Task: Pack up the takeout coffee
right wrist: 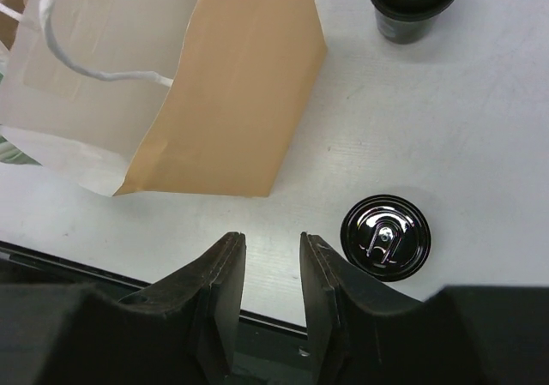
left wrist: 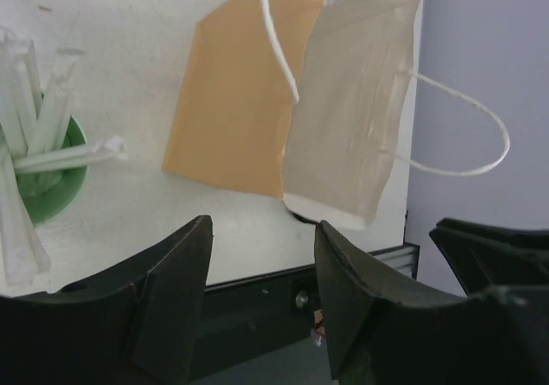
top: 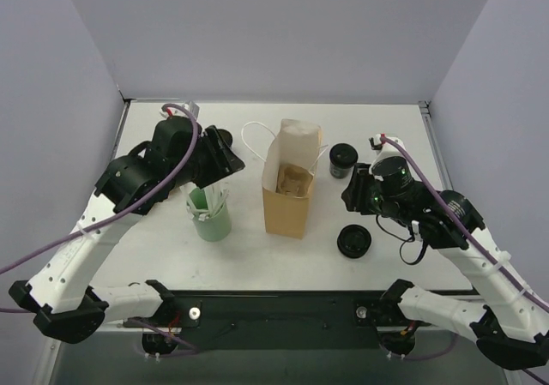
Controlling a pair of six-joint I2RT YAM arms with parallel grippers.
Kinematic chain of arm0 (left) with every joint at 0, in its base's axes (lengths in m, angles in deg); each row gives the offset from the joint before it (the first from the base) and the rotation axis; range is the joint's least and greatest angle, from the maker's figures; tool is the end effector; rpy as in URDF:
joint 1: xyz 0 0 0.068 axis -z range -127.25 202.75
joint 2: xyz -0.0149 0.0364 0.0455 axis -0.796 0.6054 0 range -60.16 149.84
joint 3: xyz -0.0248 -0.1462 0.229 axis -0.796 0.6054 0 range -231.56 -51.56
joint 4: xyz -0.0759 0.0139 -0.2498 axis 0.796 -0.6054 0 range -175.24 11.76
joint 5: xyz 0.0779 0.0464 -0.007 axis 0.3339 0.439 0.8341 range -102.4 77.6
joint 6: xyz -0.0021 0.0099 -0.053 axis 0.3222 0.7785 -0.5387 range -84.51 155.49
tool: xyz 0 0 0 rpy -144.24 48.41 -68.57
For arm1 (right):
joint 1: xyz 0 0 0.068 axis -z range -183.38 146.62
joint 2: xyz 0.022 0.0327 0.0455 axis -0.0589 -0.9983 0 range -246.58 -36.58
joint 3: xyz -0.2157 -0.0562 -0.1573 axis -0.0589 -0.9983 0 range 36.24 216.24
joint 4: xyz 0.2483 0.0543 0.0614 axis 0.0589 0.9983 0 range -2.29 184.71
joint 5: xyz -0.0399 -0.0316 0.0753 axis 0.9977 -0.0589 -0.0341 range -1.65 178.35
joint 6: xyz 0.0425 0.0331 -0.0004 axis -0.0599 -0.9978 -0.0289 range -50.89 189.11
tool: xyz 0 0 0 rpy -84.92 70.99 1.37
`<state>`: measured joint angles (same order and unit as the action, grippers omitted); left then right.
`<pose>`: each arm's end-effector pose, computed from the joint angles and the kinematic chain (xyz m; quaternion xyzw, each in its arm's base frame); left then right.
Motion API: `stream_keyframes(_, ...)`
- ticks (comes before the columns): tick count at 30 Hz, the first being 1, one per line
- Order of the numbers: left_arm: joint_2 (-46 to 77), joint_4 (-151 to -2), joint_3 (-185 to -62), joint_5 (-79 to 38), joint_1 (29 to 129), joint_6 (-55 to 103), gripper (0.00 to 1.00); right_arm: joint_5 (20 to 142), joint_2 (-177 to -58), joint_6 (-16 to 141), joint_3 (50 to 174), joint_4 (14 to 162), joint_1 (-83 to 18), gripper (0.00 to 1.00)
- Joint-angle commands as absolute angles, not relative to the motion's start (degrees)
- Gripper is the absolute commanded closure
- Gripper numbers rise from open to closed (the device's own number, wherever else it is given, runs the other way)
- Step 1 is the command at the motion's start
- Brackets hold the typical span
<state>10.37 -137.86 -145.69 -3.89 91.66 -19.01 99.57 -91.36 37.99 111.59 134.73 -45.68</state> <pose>0.1751 -0.1345 0.4513 -0.1539 0.8758 -0.2841 0.3585 0.1330 0.1118 0.4230 -0.0312 0.8471 0.2466 0.4698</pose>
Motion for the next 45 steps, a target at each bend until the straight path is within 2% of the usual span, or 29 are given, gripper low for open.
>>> stream_keyframes(1, 7.9, -134.0, -140.0, -1.5, 94.0, -25.6, 0.39, 93.0, -92.7, 41.5, 107.7, 129.0, -44.7, 0.68)
stream_keyframes(4, 8.1, -133.2, -138.0, -2.4, 94.1, -21.2, 0.39, 89.8, -93.1, 42.5, 101.9, 120.9, -44.6, 0.68)
stream_keyframes(9, 11.1, -137.3, -142.4, -1.1, 93.4, -19.3, 0.4, 89.2, -94.7, 41.2, 95.2, 110.1, -45.6, 0.69)
stream_keyframes(12, 11.0, -137.3, -142.4, -1.7, 93.3, -20.9, 0.4, 89.7, -96.3, 37.5, 93.6, 101.6, -47.4, 0.69)
stream_keyframes(19, 7.9, -135.5, -137.3, -5.3, 91.7, -28.9, 0.4, 90.9, -103.6, 32.4, 95.7, 96.3, -51.6, 0.69)
stream_keyframes(23, 6.9, -133.8, -137.3, -5.1, 92.1, -34.0, 0.37, 90.5, -105.7, 32.4, 99.2, 99.3, -52.4, 0.69)
stream_keyframes(27, 9.2, -137.1, -140.0, -3.7, 92.7, -41.6, 0.34, 90.2, -102.7, 32.3, 99.2, 102.9, -53.2, 0.69)
stream_keyframes(32, 15.9, -148.9, -148.4, -2.8, 94.0, -47.2, 0.37, 92.3, -97.9, 33.5, 100.1, 109.7, -53.7, 0.69)
stream_keyframes(38, 18.1, -155.2, -150.9, -3.2, 95.2, -55.4, 0.39, 96.4, -91.3, 33.9, 99.6, 116.0, -54.2, 0.69)
stream_keyframes(45, 18.7, -151.0, -148.1, -2.9, 97.0, -60.8, 0.39, 99.8, -88.4, 36.7, 100.2, 117.5, -54.1, 0.68)
